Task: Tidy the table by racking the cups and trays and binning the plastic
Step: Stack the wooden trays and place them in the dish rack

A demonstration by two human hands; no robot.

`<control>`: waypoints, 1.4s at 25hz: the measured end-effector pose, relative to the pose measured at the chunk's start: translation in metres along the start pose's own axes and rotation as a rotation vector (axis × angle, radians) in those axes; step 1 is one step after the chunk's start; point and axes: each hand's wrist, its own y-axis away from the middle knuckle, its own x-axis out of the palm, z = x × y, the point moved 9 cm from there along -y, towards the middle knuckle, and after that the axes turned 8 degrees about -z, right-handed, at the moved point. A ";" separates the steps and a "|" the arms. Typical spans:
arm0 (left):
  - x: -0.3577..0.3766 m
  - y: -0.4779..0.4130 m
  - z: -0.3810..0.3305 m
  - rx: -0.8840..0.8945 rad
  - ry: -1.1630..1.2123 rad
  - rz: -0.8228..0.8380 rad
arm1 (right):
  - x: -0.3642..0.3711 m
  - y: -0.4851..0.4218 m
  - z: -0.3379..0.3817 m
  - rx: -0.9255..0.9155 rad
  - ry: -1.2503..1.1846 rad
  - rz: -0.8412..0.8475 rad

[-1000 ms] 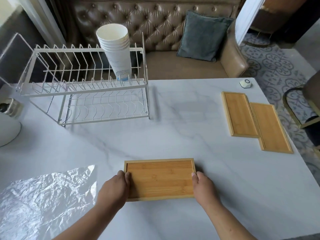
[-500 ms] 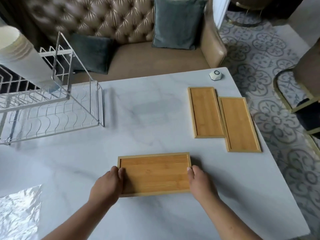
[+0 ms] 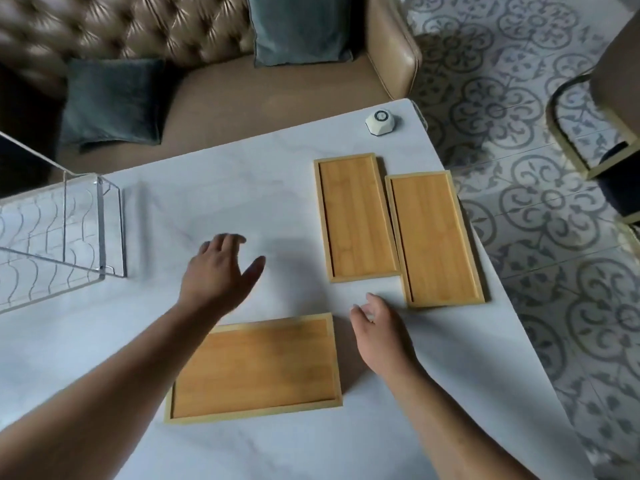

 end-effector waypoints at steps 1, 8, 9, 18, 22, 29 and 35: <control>0.013 -0.032 -0.033 0.067 0.002 0.059 | -0.001 -0.009 0.001 0.021 -0.050 0.006; 0.065 -0.185 -0.168 0.247 -0.070 0.152 | -0.011 -0.042 -0.002 0.052 -0.155 0.049; 0.071 -0.194 -0.171 0.227 -0.080 0.172 | -0.010 -0.042 -0.003 0.053 -0.168 0.065; 0.027 -0.178 -0.112 0.082 -0.067 0.074 | -0.001 -0.030 -0.005 0.127 -0.465 0.056; -0.040 -0.120 -0.024 -0.072 0.112 -0.074 | 0.003 -0.015 0.005 0.172 -0.567 0.003; -0.066 0.088 0.102 -0.266 0.042 -0.016 | -0.016 0.038 0.056 -0.283 0.079 -0.191; -0.017 0.195 0.137 -0.273 0.097 0.083 | 0.012 0.098 0.039 -0.324 0.290 -0.169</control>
